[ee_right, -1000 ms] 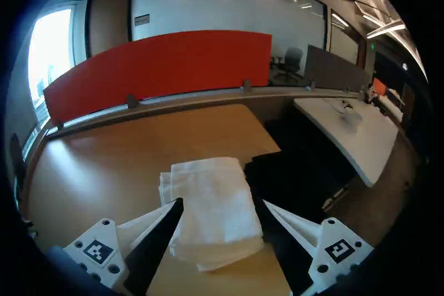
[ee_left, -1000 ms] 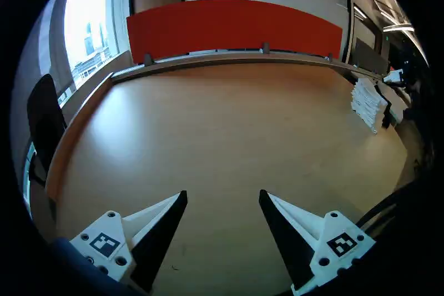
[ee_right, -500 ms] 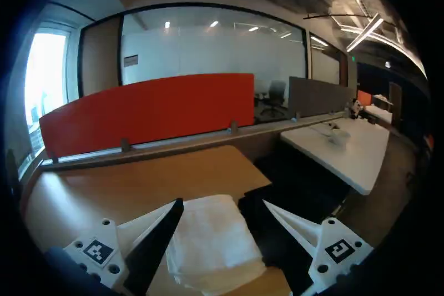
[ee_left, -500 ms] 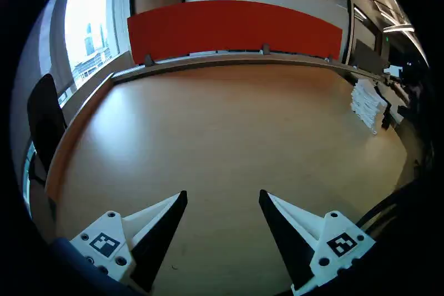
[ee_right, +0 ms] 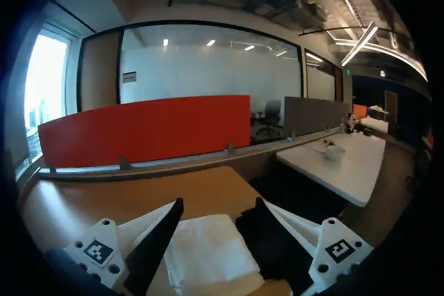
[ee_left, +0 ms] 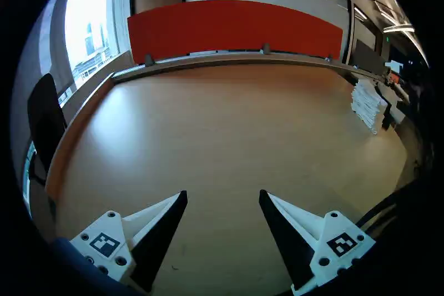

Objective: Fold towel

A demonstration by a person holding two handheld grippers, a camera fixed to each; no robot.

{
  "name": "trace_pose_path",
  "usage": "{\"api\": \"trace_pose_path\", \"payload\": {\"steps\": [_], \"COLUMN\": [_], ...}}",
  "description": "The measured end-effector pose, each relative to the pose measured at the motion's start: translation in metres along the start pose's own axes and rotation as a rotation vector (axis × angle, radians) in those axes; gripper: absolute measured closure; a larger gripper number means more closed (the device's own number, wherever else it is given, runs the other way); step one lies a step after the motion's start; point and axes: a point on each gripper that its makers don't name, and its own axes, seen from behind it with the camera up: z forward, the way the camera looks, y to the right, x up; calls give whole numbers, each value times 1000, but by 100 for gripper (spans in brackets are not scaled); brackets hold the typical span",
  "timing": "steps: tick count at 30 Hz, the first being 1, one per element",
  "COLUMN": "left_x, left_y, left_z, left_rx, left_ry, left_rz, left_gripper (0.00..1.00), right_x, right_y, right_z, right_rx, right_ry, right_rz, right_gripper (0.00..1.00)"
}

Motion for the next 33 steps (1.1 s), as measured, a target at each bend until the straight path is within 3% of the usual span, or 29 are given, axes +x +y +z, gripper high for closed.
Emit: {"api": "trace_pose_path", "payload": {"steps": [8, 20, 33], "left_x": [0, 3, 5], "left_y": [1, -3, -5], "left_z": [1, 3, 2], "left_rx": [-2, 4, 7], "left_ry": [2, 15, 22], "left_rz": [-5, -17, -23], "left_gripper": [4, 4, 4], "right_x": [8, 23, 35], "right_y": [-7, -24, -71], "right_z": [-2, -6, -20], "right_rx": [18, 57, 134], "right_ry": [15, 49, 85], "right_rz": [-47, -40, -45], "right_gripper": [0, 0, 0]}}
